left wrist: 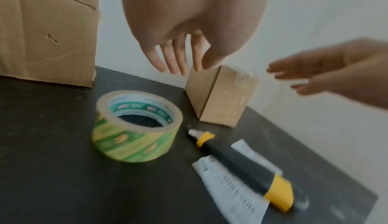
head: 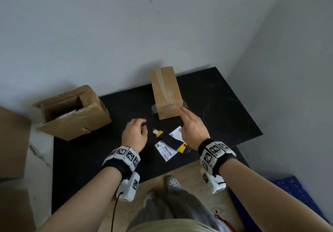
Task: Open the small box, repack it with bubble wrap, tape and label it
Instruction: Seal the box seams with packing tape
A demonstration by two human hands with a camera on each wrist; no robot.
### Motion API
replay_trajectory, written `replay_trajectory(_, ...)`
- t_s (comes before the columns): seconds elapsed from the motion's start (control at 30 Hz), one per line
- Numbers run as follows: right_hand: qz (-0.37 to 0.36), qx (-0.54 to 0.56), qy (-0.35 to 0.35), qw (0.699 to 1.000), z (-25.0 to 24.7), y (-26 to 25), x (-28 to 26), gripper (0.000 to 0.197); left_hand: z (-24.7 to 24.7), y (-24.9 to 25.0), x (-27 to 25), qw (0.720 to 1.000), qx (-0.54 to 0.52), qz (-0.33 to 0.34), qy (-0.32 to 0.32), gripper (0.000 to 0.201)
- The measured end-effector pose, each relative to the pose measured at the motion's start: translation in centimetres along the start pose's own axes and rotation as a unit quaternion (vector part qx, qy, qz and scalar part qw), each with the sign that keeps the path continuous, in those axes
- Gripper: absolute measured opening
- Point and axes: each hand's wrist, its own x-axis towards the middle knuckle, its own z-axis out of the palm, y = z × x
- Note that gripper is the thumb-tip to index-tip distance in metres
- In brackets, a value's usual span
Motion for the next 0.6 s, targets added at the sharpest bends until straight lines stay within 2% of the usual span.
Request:
replay_trajectory(0.07,0.038,0.049,0.007,0.998,-0.8,0.4,0.4,0.070,-0.4,1.6,0.3,0.996,-0.082,-0.016,0.026,0.033)
replay_trajectory(0.17,0.090,0.096,0.002,0.991,-2.0,0.8,1.3,0.069,-1.0,4.1,1.0,0.973,-0.228,-0.043,-0.008,0.039)
replay_trajectory(0.27,0.118,0.151,-0.007,0.981,-2.5,1.0,2.6,0.071,-0.8,5.6,1.9,0.944,-0.324,-0.059,-0.031,0.043)
replay_trajectory(0.43,0.148,0.216,-0.083,0.961,-2.2,0.8,4.1,0.075,0.6,5.8,2.9,0.907,-0.406,-0.098,-0.057,0.051)
replay_trajectory(0.6,0.167,0.274,-0.089,0.943,-1.0,1.5,4.7,0.072,2.4,4.4,3.7,0.878,-0.449,-0.135,-0.096,0.073)
